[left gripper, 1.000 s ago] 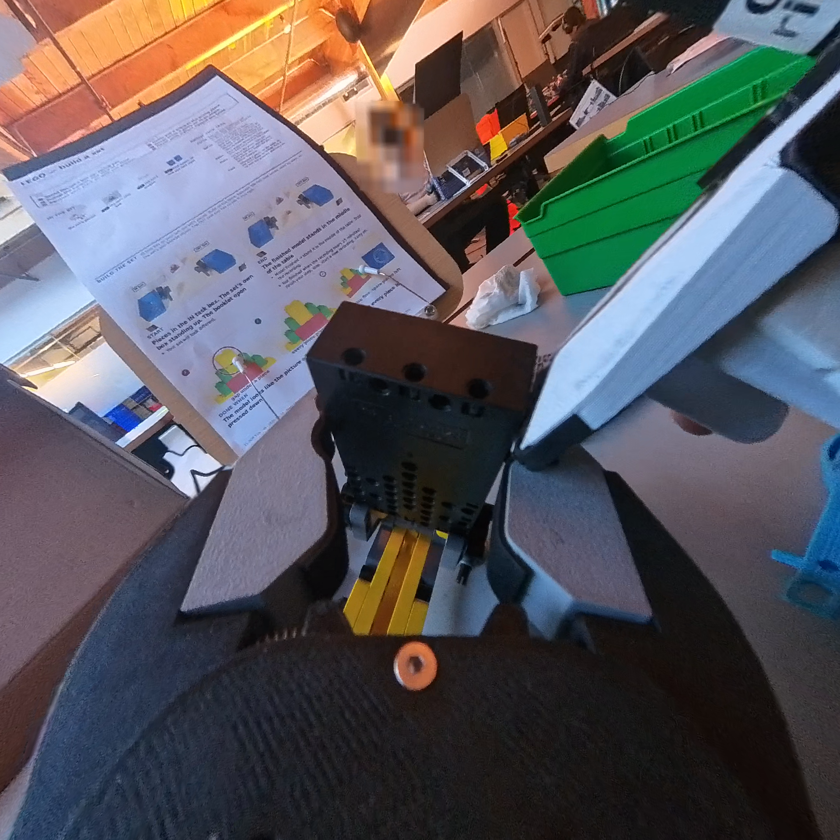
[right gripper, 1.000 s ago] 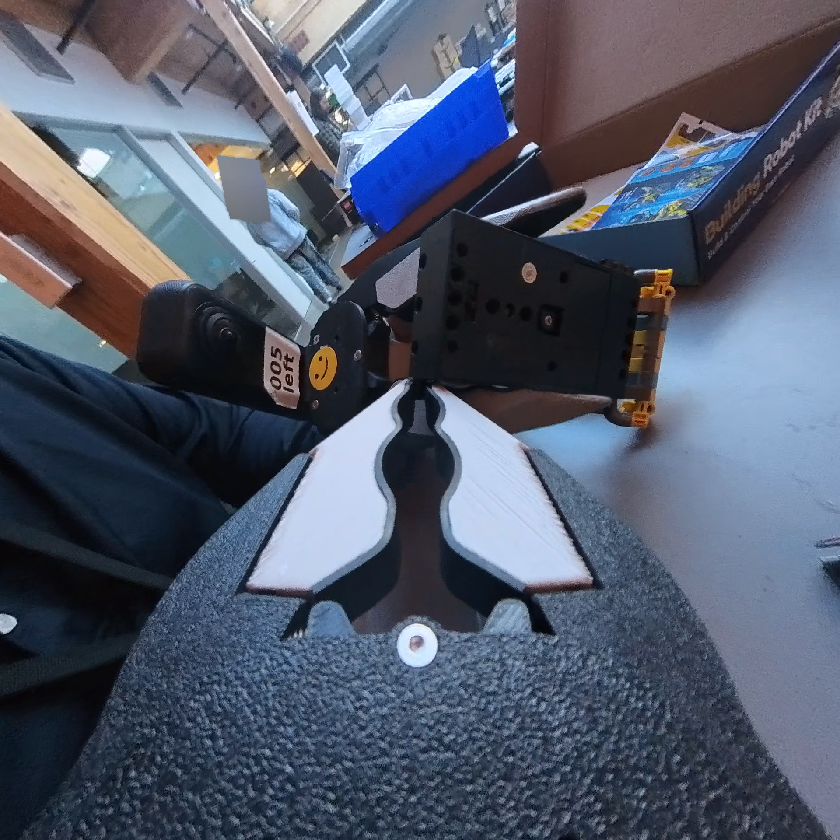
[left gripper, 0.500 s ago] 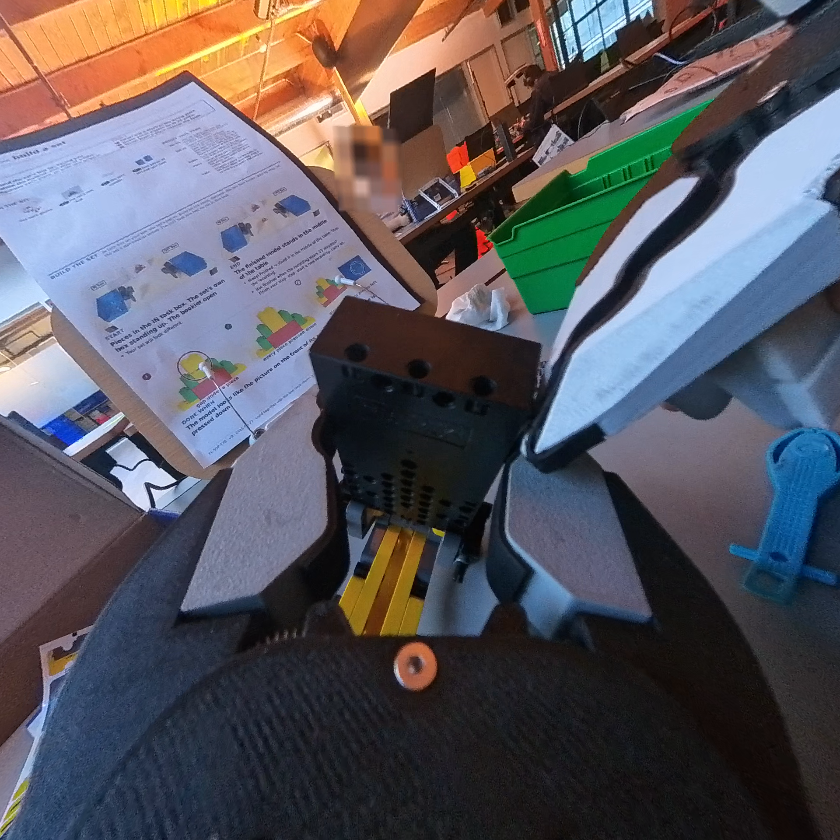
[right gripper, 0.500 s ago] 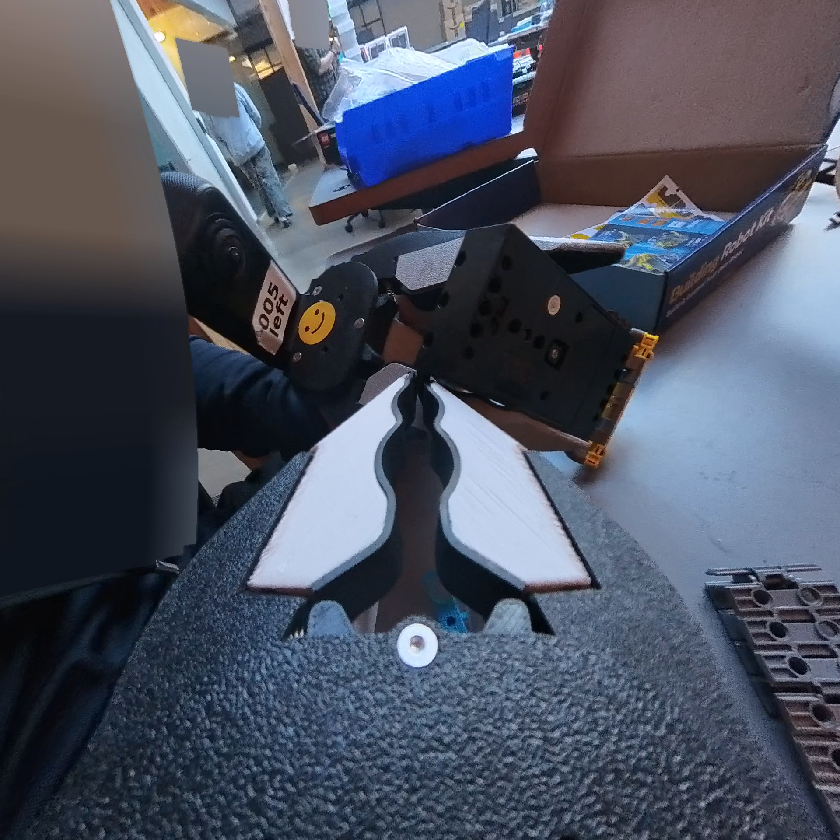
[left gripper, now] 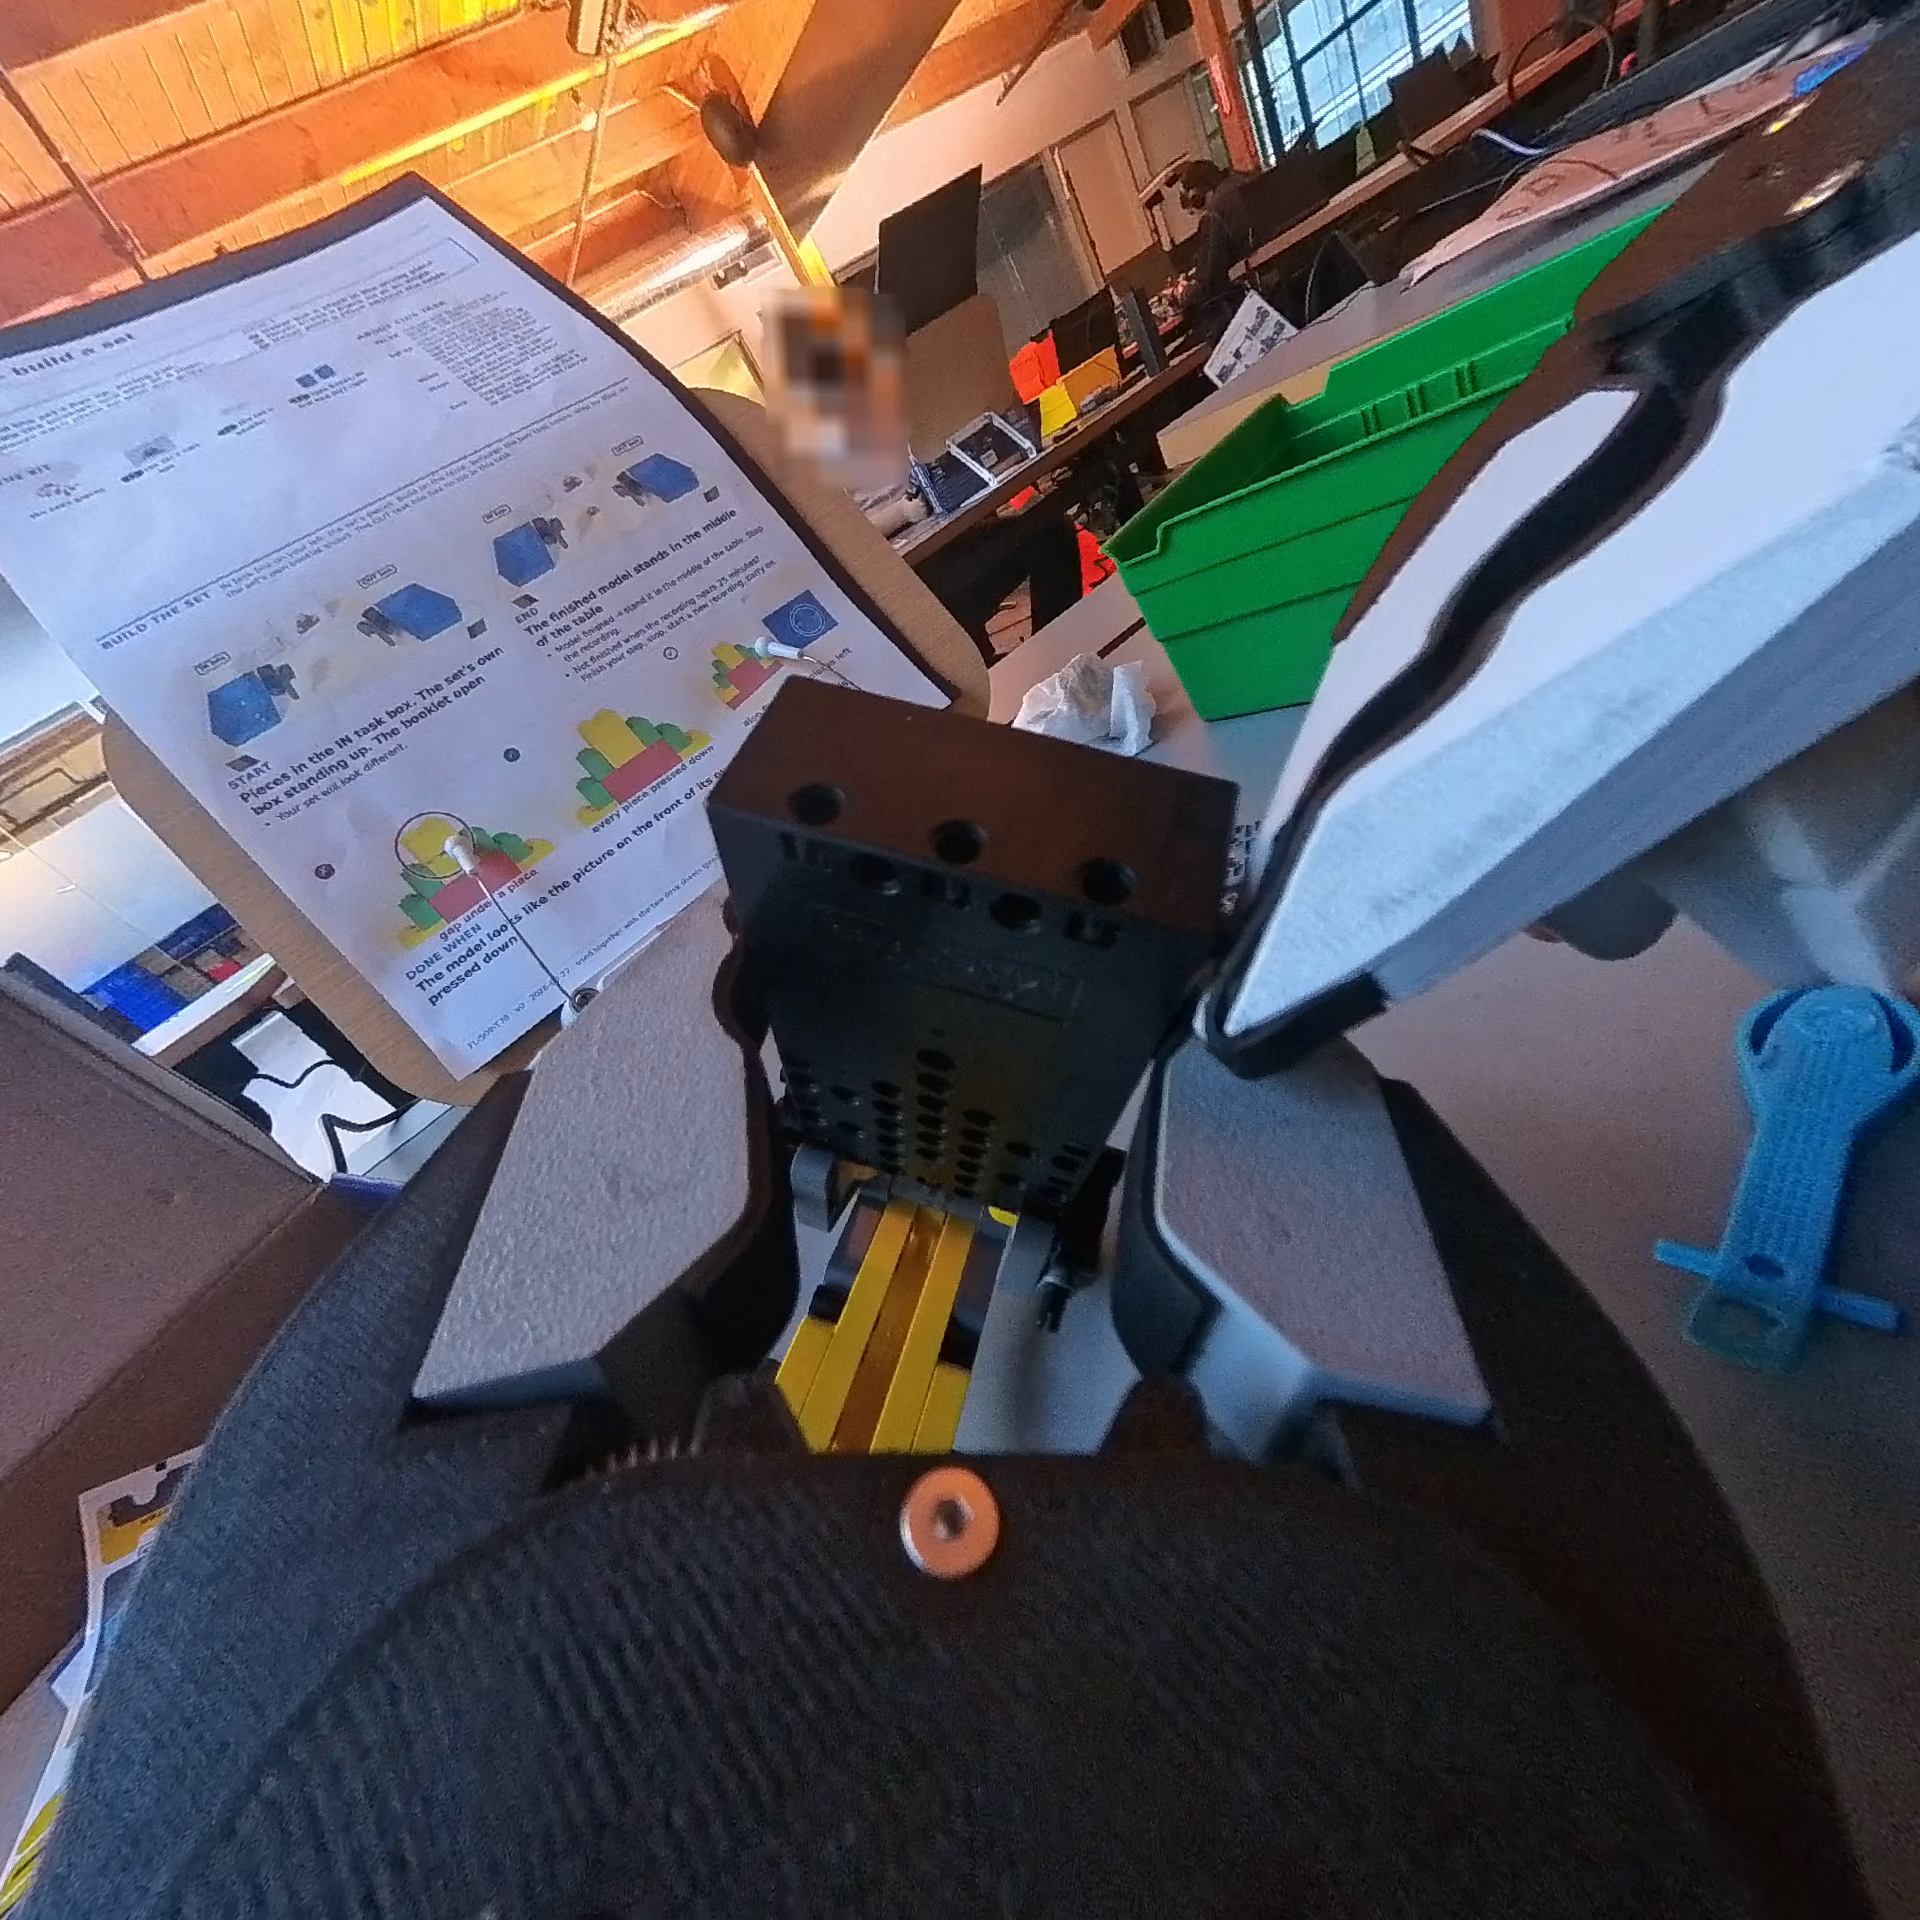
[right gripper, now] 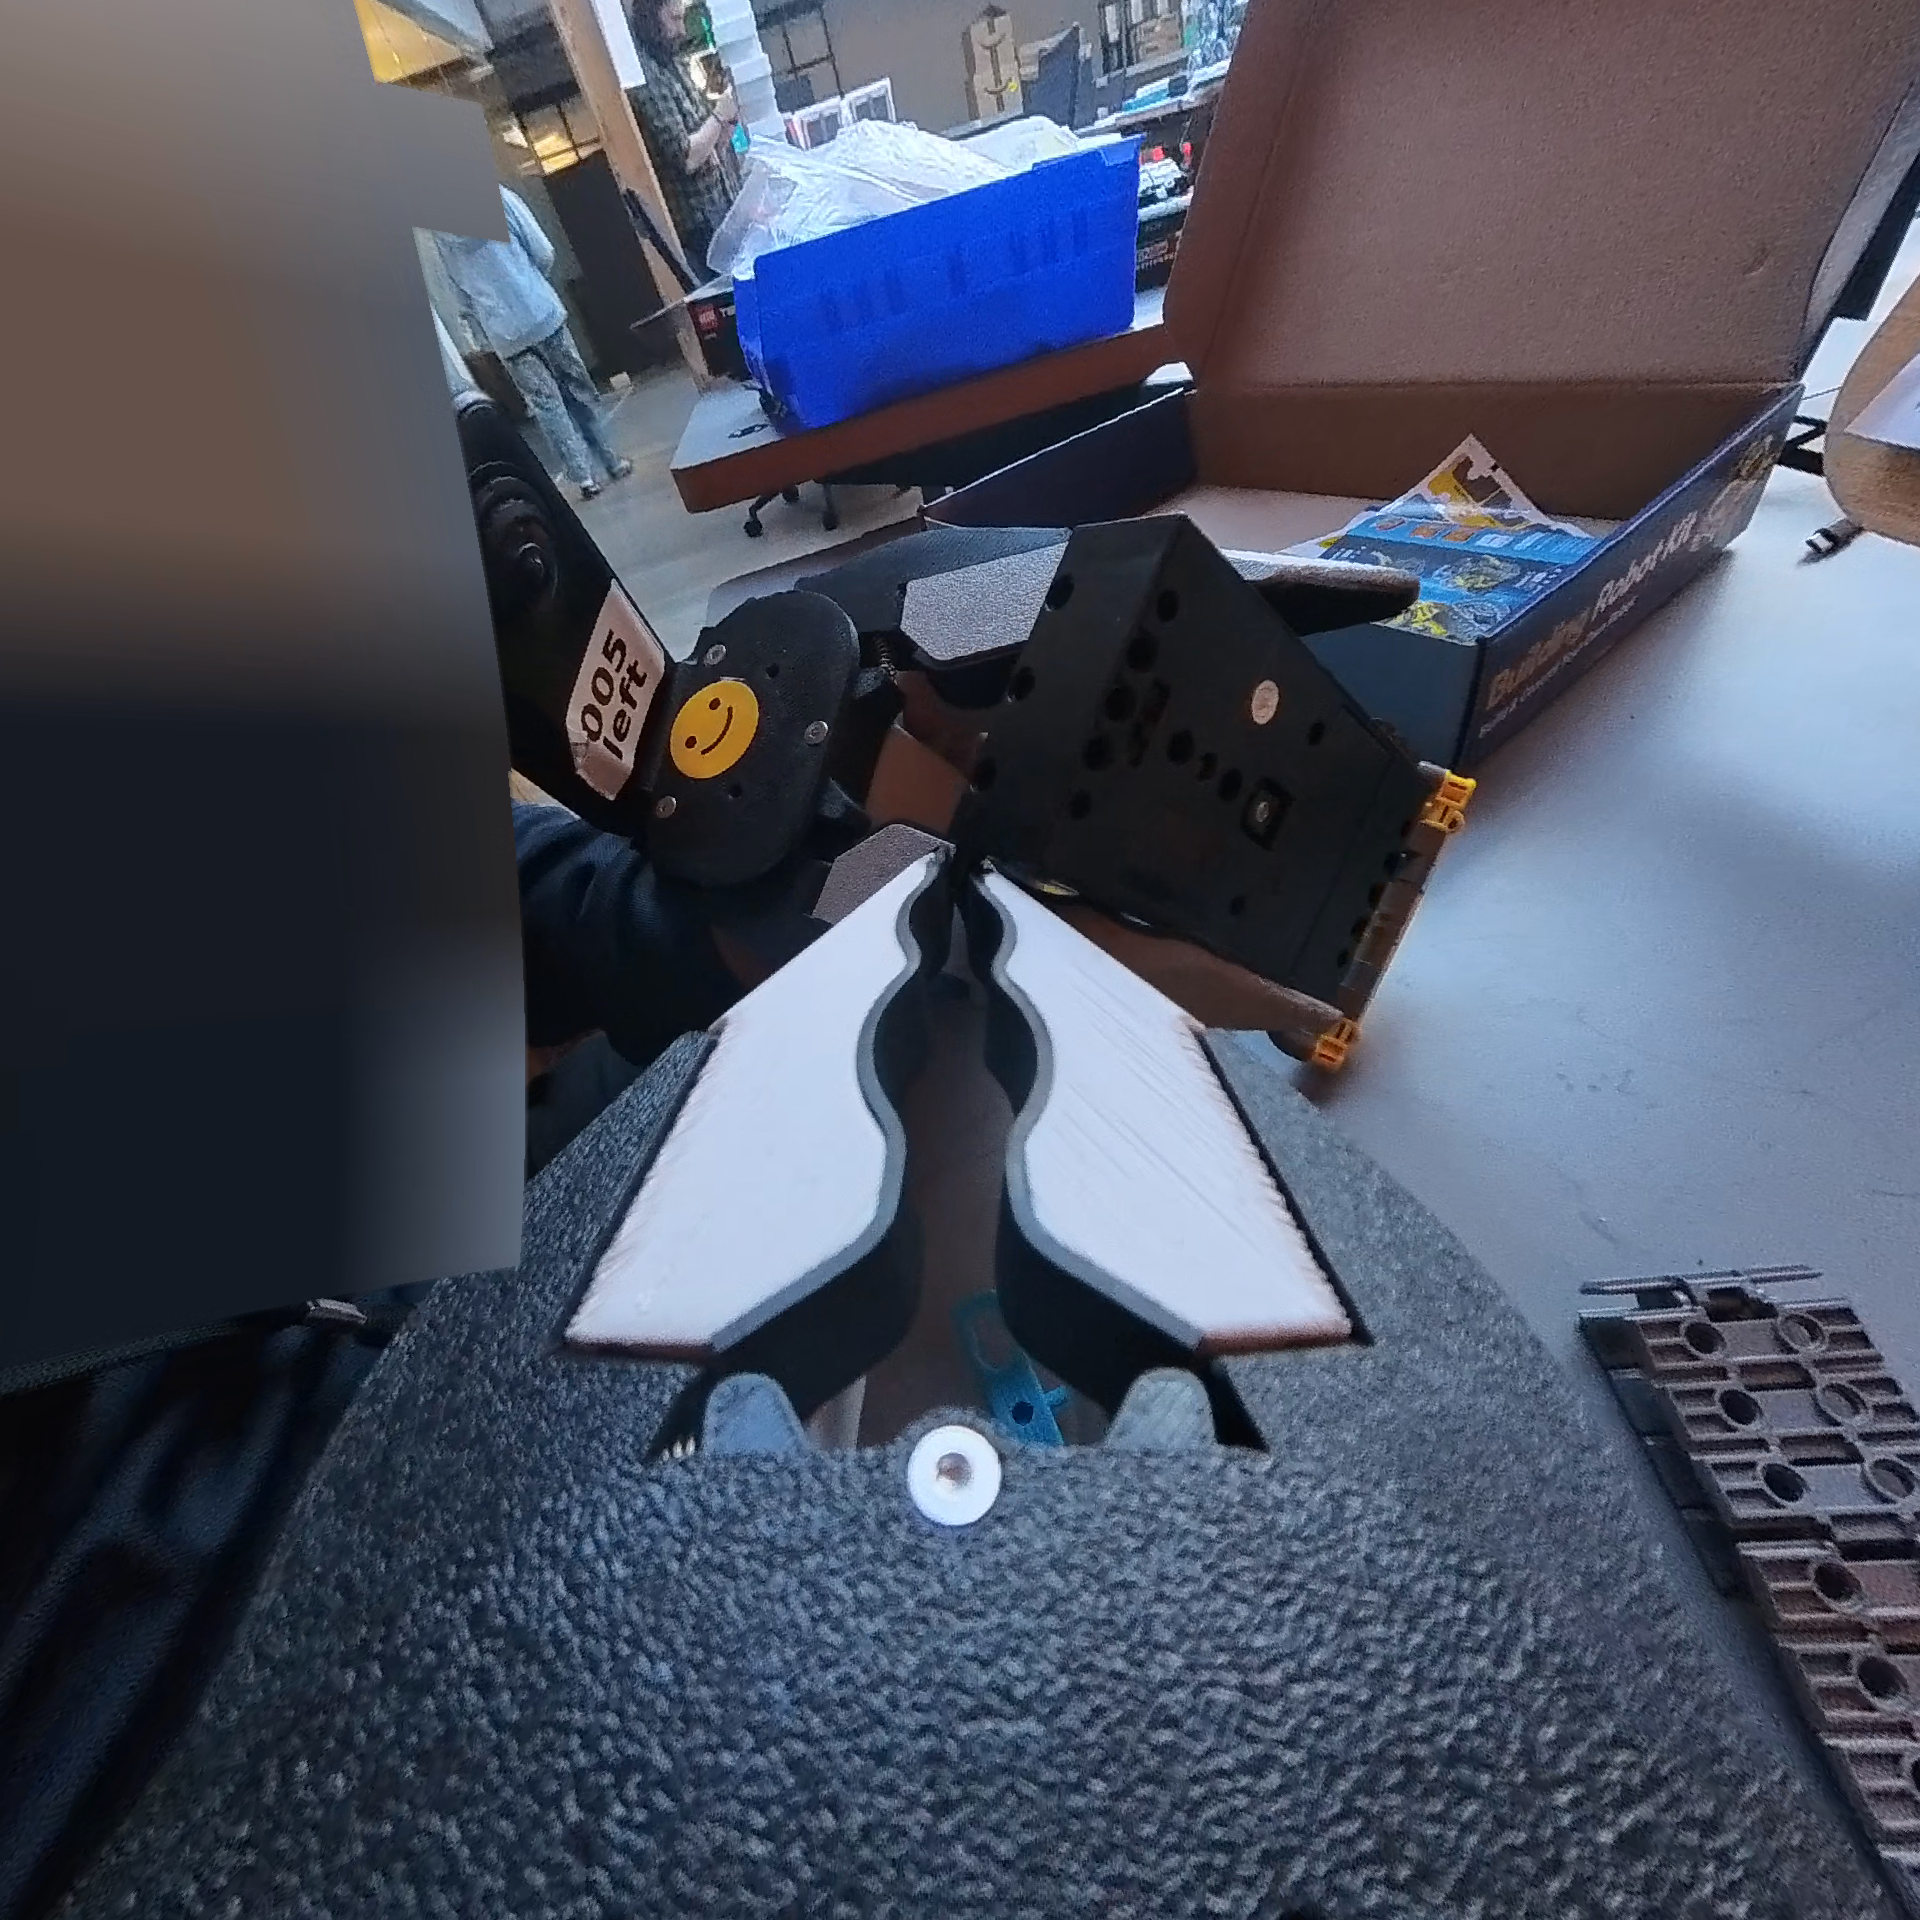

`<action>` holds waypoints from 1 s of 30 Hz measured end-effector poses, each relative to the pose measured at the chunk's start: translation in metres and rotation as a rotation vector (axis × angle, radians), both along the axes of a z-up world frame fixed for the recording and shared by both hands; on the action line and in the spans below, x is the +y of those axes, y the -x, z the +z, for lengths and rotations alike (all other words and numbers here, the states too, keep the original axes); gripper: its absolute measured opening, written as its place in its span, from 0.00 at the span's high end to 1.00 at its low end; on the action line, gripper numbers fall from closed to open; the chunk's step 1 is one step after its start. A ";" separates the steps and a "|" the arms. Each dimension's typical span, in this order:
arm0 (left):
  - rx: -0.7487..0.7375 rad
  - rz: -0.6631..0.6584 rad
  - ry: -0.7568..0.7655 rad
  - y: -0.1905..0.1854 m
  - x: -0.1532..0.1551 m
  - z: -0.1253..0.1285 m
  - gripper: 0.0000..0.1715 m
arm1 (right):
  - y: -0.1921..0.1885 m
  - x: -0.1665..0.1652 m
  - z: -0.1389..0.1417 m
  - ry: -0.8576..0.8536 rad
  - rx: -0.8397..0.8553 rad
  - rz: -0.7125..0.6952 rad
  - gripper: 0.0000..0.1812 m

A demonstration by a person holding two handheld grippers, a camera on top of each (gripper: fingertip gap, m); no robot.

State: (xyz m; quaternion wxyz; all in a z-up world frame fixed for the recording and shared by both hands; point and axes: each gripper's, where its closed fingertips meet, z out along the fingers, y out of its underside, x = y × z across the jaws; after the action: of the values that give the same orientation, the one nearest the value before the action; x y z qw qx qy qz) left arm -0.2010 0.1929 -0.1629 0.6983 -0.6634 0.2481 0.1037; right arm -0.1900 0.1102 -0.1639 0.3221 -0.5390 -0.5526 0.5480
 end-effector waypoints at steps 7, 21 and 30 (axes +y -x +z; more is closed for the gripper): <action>0.002 0.000 -0.002 0.000 0.000 0.000 0.57 | 0.000 0.000 0.000 -0.004 0.005 -0.010 0.99; 0.080 0.015 -0.026 -0.001 0.000 0.002 0.56 | -0.002 0.001 -0.001 0.040 -0.018 0.032 0.99; -0.023 0.026 -0.009 0.020 0.001 0.009 0.56 | -0.037 0.027 0.030 -0.107 0.058 0.071 1.00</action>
State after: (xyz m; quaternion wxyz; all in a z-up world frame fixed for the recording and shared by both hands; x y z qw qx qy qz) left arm -0.2215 0.1940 -0.1542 0.7026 -0.6647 0.2308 0.1064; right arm -0.1532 0.1372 -0.1341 0.3468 -0.4849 -0.5905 0.5440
